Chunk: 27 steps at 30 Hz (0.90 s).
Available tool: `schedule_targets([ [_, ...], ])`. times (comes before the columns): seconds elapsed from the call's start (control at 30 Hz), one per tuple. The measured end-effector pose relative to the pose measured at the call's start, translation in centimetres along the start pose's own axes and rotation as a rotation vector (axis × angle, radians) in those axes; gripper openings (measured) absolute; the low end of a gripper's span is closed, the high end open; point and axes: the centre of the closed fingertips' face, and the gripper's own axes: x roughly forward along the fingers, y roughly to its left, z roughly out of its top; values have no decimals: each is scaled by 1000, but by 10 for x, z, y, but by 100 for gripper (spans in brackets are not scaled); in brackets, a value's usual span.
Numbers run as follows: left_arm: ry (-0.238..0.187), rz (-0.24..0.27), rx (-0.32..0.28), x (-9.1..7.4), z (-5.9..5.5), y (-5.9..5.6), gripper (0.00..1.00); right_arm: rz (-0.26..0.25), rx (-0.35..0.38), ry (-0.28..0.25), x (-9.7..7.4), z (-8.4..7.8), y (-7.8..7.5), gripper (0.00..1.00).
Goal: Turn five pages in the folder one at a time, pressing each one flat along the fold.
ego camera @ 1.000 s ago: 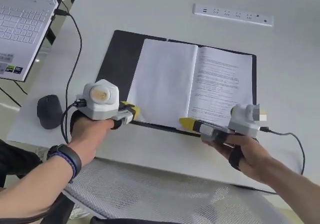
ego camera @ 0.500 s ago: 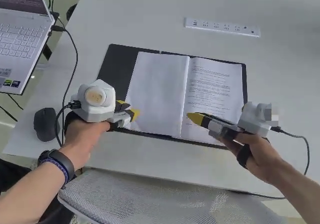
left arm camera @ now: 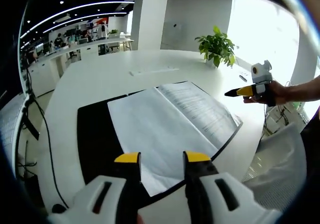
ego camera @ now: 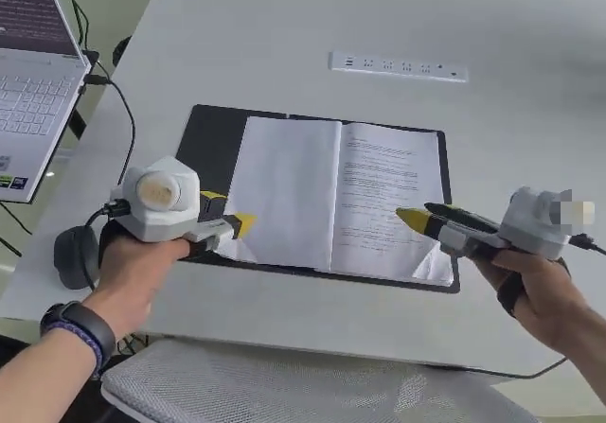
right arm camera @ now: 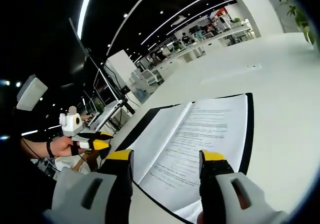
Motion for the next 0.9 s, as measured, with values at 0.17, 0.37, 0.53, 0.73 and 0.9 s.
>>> schedule_targets([
  [0.17, -7, 11, 14, -10, 5, 2, 36, -58, -39, -23, -23, 8, -12, 55],
  [0.37, -22, 25, 26, -20, 9, 4, 40, -95, -89, 4, -43, 3, -16, 63],
  [0.53, -41, 28, 31, -28, 14, 4, 44, -116, -111, 7, -56, 0, -17, 64],
  [0.73, -52, 36, 32, -35, 14, 4, 48, -133, -119, -12, -65, 0, -13, 65],
  [0.9, -61, 39, 39, -42, 15, 2, 53, -146, -139, -8, -72, -3, -9, 68],
])
